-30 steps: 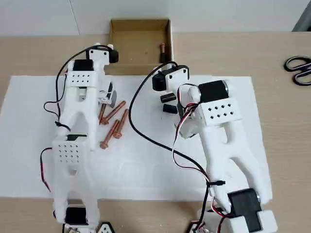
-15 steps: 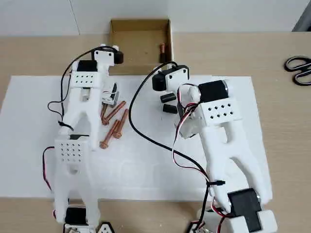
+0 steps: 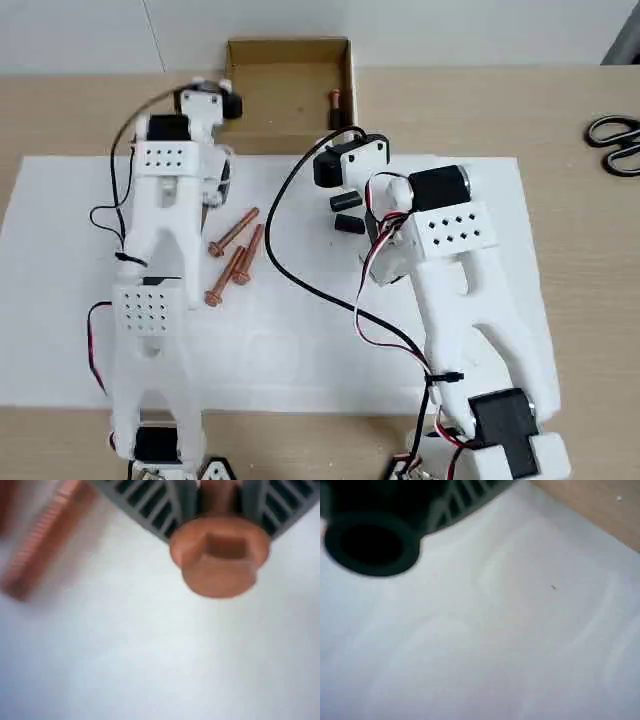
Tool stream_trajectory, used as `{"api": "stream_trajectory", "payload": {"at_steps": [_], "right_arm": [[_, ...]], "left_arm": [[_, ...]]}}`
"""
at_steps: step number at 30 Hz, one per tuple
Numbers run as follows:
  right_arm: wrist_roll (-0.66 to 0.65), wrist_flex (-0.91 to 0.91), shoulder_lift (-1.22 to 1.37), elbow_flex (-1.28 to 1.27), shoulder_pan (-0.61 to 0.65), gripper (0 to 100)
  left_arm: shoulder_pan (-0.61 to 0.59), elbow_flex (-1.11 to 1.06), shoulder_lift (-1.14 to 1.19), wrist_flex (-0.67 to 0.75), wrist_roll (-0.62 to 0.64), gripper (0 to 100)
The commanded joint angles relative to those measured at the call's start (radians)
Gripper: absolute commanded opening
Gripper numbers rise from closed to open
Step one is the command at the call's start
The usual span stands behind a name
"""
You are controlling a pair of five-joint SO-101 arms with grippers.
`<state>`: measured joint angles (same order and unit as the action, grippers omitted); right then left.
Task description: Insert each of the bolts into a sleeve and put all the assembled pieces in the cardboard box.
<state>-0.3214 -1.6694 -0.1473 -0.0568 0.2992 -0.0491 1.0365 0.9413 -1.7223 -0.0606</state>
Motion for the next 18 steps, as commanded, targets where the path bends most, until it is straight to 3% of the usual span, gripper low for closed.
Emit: {"api": "stream_trajectory", "payload": {"at_steps": [1,11,18], "right_arm": [[0.009,0.004,-0.053,0.015,-0.002,0.4],[0.006,-0.001,-0.076,0.106,0.001,0.4],[0.009,0.004,-0.351,0.106,0.005,0.4]], "left_arm": [[0.015,0.105,-0.038,-0.032,0.025,1],[0.018,0.113,-0.396,-0.032,0.031,1],[0.018,0.113,-0.615,-0.032,0.031,1]]}}
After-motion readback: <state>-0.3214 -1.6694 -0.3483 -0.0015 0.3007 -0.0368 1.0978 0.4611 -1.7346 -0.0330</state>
